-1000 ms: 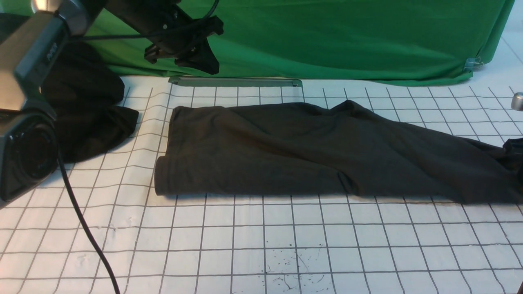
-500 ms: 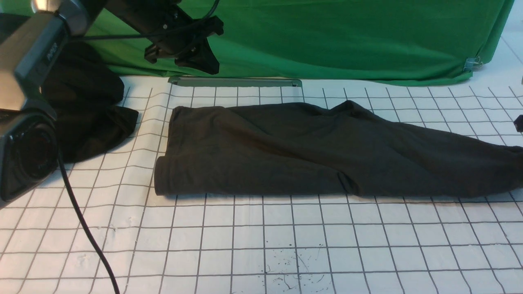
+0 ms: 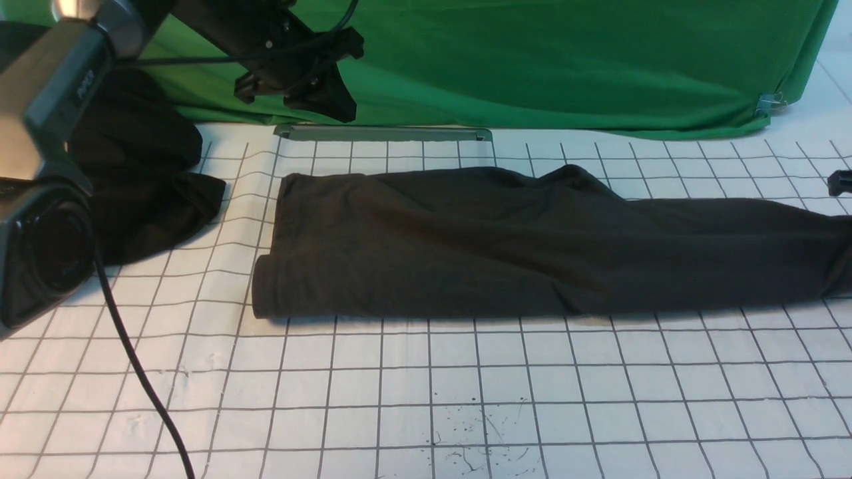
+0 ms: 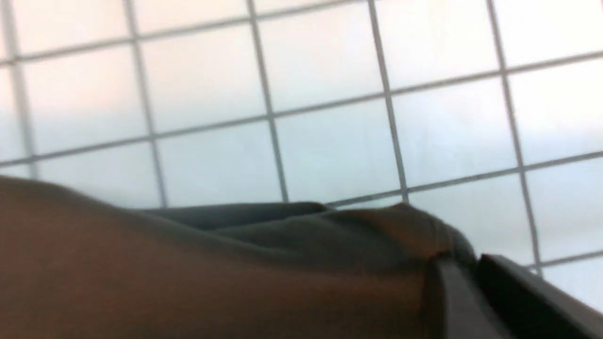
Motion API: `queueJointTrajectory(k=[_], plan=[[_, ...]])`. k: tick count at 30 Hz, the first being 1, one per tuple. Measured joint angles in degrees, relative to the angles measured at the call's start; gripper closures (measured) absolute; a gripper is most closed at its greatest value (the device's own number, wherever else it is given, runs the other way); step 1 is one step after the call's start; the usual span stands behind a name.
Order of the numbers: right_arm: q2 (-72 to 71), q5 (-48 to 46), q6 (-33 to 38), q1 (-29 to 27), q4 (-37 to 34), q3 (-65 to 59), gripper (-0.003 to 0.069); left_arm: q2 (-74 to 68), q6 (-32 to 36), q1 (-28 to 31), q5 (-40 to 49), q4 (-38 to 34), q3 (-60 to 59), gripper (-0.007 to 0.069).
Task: Fold a long-sleeved shirt over a white checkered tablecloth.
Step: 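Pull the folded dark garment lengthwise by its ends to straighten it flat on the table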
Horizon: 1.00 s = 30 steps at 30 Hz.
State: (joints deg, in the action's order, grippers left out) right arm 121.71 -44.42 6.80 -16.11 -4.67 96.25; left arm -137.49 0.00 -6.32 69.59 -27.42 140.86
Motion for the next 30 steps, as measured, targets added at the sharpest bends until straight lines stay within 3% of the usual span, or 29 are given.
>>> queueJointTrajectory(k=[2,4,6,7,9,12,14,17,30], plan=[[0.56,0.37,-0.31,0.0,0.17,-0.08,0.0507,0.0,0.0,0.0,0.0,0.05,0.0,0.0625],[1.43,0.74,-2.11,0.0,1.16,-0.18,0.0355,0.0,0.0,0.0,0.0,0.16,0.0,0.0625],[1.49,0.52,-3.33,0.0,2.17,-0.18,0.0256,0.0,-0.34,0.0,0.0,0.16,0.0,0.0625],[1.43,-0.57,-4.54,-0.02,3.12,0.41,0.0164,0.0,-1.52,0.0,0.0,0.16,0.0,0.0624],[0.91,-4.37,-4.98,-0.12,5.05,3.22,0.0066,0.05,-2.45,0.0,0.0,-0.22,0.0,0.0624],[0.23,-10.99,-4.98,-0.57,5.82,8.05,0.0037,0.89,-2.77,0.0,-0.04,-0.88,-0.87,0.0623],[-0.86,-19.36,-4.98,-1.27,5.92,13.35,0.0044,3.17,-2.77,-0.28,-0.1,-1.69,-4.17,0.0623],[-1.37,-23.5,-4.74,-1.56,4.37,14.76,0.0065,5.1,-2.42,-0.59,-0.05,-1.99,-7.95,0.0621],[8.97,-20.36,-3.5,-0.93,-0.26,11.43,0.0084,4.91,-2.11,-0.59,0.17,2.17,-10.43,0.0601]])
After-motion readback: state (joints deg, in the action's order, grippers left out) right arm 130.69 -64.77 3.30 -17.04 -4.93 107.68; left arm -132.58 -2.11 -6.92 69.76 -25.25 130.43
